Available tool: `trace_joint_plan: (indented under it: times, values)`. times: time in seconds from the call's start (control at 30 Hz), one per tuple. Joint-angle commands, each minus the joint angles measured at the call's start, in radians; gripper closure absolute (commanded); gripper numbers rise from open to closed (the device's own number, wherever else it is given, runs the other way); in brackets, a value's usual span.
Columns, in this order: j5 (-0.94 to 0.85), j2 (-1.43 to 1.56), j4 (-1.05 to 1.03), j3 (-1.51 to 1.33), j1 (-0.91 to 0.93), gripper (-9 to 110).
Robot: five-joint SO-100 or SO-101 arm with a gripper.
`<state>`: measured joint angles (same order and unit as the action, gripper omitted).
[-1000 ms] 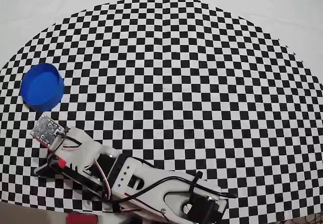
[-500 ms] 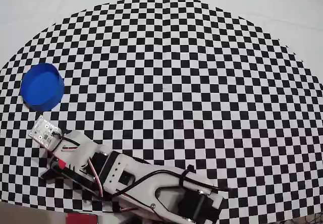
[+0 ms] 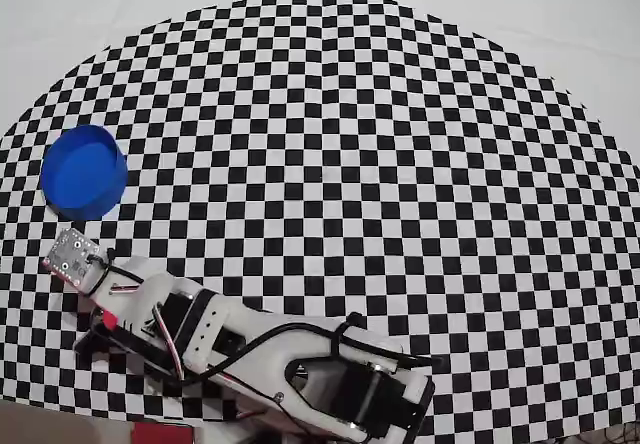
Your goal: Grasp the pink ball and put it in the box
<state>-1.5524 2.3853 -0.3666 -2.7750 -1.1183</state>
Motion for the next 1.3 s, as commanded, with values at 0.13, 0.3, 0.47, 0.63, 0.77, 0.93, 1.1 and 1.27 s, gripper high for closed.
trace_joint_plan:
  times: [0.13,0.3,0.47,0.63,0.77,0.93,1.1,1.27]
  values:
    - [0.008,-0.009,-0.006,0.017,0.008,64]
    - [0.008,-0.011,-0.032,0.015,0.018,64]
    - [0.008,-0.011,-0.061,0.015,0.021,64]
    - [0.008,-0.028,-0.069,0.015,0.021,64]
    - [0.008,-0.048,-0.069,0.015,0.021,64]
    - [0.008,-0.054,-0.069,0.015,0.021,64]
    - [0.008,-0.072,-0.069,0.020,0.021,64]
    - [0.008,-0.075,-0.069,0.021,0.020,64]
